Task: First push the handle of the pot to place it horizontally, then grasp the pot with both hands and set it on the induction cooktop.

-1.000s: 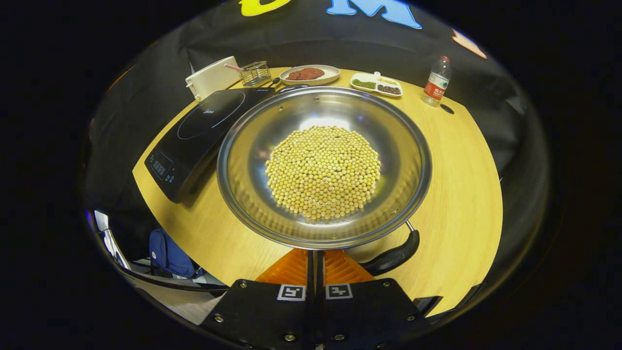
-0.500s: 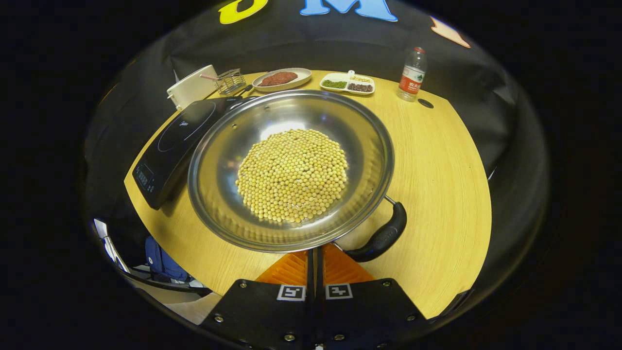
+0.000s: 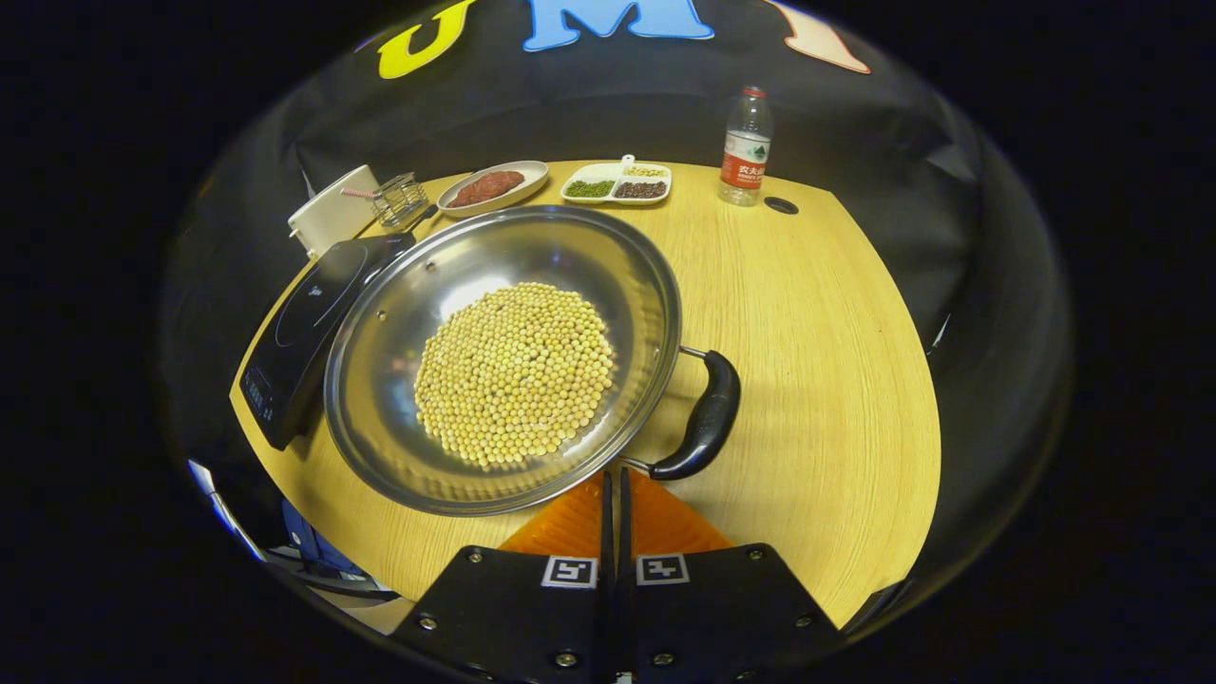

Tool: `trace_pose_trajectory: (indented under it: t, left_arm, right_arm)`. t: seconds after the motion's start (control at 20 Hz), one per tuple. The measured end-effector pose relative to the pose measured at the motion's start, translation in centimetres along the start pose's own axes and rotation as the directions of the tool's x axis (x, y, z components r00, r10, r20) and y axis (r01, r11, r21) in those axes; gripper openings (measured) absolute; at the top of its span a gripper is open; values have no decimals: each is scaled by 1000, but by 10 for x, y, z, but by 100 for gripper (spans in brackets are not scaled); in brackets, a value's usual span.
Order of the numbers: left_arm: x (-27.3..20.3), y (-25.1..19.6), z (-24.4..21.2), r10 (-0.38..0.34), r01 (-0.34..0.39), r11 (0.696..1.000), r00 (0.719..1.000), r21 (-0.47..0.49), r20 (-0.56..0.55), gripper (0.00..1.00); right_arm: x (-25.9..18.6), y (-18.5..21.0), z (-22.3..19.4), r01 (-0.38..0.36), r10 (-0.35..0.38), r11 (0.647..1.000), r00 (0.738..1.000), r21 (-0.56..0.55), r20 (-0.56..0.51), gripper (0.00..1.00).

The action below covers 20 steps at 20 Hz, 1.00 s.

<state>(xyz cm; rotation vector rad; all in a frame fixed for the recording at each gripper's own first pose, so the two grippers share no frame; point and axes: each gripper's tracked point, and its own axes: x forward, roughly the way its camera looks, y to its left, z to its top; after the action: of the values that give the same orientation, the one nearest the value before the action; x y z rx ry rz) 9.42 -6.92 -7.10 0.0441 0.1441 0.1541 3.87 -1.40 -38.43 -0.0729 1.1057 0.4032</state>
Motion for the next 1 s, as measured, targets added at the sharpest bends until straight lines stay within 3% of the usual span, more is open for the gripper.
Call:
trace_pose_trajectory:
  t: [0.1,0.15,0.2,0.45,0.7,0.75,0.85,0.95,1.0]
  left_arm:
    - [1,-10,-3,11,-11,1000,1000,7,-12,100]
    - [2,-15,-4,16,-16,1000,1000,10,-18,96]
    - [2,-22,-6,18,-18,1000,1000,11,-24,100]
    - [8,-45,-26,23,-22,1000,997,2,-72,98]
    - [15,-49,-48,32,-32,999,993,-5,-113,100]
    - [18,-50,-53,26,-26,1000,993,-3,-119,100]
    - [25,-53,-66,5,-5,1000,990,-1,-138,100]
    - [35,-59,-78,-28,27,1000,985,-7,-169,98]
    - [40,-63,-85,-48,47,999,982,-8,-183,100]
  right_arm:
    - [5,-8,10,4,-4,1000,1000,12,21,1]
    - [8,-11,14,3,-4,1000,999,17,34,1]
    - [9,-13,19,-1,0,1000,999,19,48,1]
    - [6,-20,31,-13,9,999,994,32,113,1]
    - [-24,-13,63,-12,14,1000,952,-9,305,3]
    - [-28,-10,69,-18,23,1000,939,-18,343,11]
    - [-36,-9,86,1,9,1000,913,-24,407,54]
    - [-37,-8,87,15,-10,1000,904,-8,427,96]
    - [-36,-8,89,28,-25,1000,902,-1,431,97]
